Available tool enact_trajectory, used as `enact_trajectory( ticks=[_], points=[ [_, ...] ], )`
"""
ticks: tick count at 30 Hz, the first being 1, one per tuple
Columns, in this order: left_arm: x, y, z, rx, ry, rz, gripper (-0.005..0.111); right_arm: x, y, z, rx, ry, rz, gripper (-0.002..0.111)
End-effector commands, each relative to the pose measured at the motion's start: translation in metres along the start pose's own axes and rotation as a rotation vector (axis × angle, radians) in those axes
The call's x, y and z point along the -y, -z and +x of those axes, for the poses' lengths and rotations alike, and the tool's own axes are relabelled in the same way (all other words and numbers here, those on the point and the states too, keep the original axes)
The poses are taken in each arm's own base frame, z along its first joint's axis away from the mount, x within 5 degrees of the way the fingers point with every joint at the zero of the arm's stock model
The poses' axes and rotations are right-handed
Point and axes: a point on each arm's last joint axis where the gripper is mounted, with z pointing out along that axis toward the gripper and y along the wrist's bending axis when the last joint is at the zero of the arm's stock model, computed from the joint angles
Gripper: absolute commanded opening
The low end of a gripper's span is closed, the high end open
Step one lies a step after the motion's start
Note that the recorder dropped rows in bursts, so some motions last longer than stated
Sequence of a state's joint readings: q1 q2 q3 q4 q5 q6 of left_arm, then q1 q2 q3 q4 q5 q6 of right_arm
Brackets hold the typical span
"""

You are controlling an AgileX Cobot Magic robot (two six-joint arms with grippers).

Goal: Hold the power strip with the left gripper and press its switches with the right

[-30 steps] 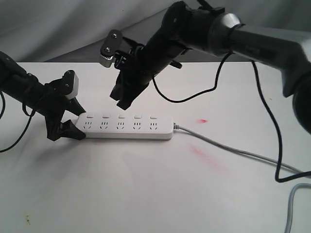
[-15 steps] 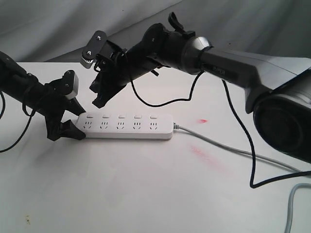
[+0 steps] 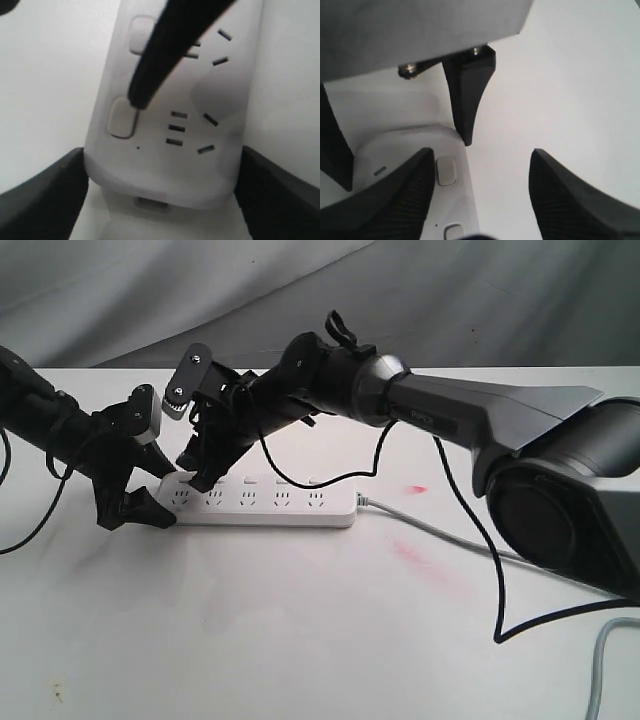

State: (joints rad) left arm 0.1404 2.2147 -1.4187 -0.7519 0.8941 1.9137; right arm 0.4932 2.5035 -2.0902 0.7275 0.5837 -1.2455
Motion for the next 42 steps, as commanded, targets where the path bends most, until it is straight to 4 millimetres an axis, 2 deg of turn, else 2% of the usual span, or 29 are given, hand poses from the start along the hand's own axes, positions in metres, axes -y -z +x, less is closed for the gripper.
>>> enact_trajectory(
  ticks=[1,17,42],
  points=[
    [-0.002,0.002,-0.002,0.005,0.000,-0.011,0.057,0.000,-0.003,-0.006,0.037,0.000,0.050,0.053],
    [-0.002,0.002,-0.002,0.005,-0.002,-0.011,0.057,-0.001,-0.021,0.008,0.036,0.030,0.088,0.053],
    [-0.002,0.002,-0.002,0.005,-0.002,-0.011,0.057,-0.006,-0.023,0.005,0.030,0.112,0.088,0.053]
  ],
)
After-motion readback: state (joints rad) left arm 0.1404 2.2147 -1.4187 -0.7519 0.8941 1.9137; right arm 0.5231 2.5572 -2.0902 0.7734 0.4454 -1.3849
